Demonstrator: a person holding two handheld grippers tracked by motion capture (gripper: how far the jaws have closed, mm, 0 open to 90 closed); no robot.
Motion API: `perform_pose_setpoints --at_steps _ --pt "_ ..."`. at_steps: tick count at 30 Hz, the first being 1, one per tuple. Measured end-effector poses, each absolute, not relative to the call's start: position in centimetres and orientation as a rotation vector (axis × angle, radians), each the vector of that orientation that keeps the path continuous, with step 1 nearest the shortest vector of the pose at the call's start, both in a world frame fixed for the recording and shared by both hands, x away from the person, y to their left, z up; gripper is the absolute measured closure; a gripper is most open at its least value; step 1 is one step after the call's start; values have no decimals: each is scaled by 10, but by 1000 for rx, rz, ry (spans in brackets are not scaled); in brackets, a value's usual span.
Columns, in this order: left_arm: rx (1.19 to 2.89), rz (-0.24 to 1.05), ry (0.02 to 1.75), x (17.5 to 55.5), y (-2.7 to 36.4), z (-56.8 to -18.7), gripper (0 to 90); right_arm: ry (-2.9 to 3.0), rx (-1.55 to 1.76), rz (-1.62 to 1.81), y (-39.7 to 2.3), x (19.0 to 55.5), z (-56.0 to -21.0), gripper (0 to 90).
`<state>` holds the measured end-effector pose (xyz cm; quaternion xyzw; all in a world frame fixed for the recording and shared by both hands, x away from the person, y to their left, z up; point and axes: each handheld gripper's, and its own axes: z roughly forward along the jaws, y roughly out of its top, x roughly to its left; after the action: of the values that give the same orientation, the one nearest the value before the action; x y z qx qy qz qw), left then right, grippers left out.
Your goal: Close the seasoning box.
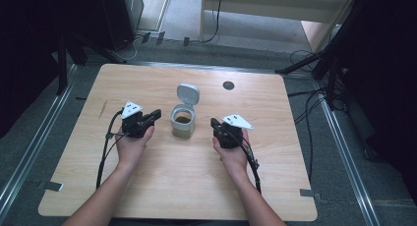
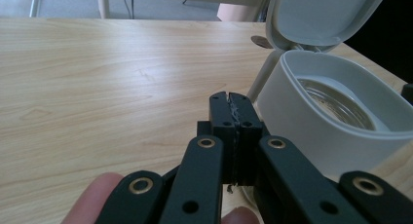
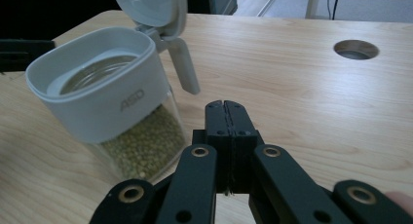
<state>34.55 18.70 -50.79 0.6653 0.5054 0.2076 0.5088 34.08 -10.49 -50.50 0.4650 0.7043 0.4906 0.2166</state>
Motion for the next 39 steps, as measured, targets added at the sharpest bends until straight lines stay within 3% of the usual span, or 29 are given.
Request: perform_pose_setpoints --at_steps 12,23,28,35,39 --pt "1637 482 1171 345 159 -509 900 1978 1273 1345 -64 354 -505 900" --pt "1637 480 1163 341 152 -508 900 1965 1275 1310 -75 366 -501 900" --pt "1543 469 1219 361 165 -493 900 1933 1291 1325 -82 385 -485 900" --pt "1547 457 1212 397 158 -465 900 1951 1252 1329 -74 423 -458 900" --pt "1569 457 1188 397 152 -462 900 1953 1221 1376 -74 427 -451 900"
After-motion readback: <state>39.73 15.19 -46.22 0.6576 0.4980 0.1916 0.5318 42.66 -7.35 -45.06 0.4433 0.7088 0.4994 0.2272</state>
